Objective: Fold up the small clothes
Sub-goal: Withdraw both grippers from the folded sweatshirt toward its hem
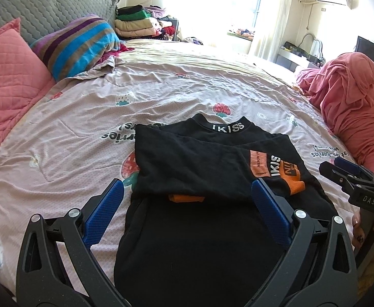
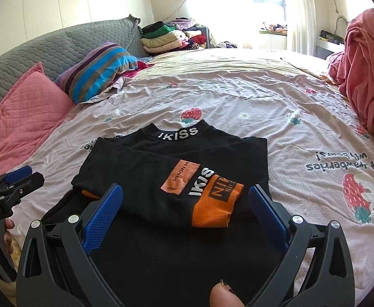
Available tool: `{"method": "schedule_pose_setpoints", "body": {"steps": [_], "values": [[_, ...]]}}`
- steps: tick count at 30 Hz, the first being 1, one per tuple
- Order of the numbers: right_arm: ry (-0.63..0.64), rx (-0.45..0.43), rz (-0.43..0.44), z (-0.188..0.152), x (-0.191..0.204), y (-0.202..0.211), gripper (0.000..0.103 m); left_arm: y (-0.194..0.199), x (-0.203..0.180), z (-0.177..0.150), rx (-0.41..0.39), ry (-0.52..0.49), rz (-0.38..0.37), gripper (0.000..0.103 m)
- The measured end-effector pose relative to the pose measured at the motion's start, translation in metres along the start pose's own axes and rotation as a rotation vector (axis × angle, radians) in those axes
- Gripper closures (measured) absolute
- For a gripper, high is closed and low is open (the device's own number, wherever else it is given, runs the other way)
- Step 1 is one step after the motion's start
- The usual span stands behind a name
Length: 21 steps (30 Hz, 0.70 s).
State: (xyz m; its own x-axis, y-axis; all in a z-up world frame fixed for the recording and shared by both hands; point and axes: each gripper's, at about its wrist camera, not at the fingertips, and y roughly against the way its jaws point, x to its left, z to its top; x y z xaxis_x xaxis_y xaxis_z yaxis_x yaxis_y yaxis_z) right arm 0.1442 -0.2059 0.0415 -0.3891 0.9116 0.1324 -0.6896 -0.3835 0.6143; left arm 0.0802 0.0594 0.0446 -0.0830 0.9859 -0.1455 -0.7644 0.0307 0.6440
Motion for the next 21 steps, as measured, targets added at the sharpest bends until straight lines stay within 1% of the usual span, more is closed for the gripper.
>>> {"method": "schedule_pose_setpoints", "body": {"steps": [6, 13, 21], "values": [[0.01, -0.001, -0.012, -0.003, -0.001, 0.01, 0.005, 0.009, 0.0, -0.005, 0.002, 0.003, -0.001, 0.009], [0.014, 0.004, -0.016, -0.009, -0.003, 0.021, 0.005, 0.018, 0.001, -0.014, 0.01, -0.005, 0.018, 0.009], [0.033, 0.024, -0.022, -0.024, -0.005, 0.032, 0.005, 0.023, 0.002, -0.031, 0.048, -0.017, 0.037, 0.009]]}}
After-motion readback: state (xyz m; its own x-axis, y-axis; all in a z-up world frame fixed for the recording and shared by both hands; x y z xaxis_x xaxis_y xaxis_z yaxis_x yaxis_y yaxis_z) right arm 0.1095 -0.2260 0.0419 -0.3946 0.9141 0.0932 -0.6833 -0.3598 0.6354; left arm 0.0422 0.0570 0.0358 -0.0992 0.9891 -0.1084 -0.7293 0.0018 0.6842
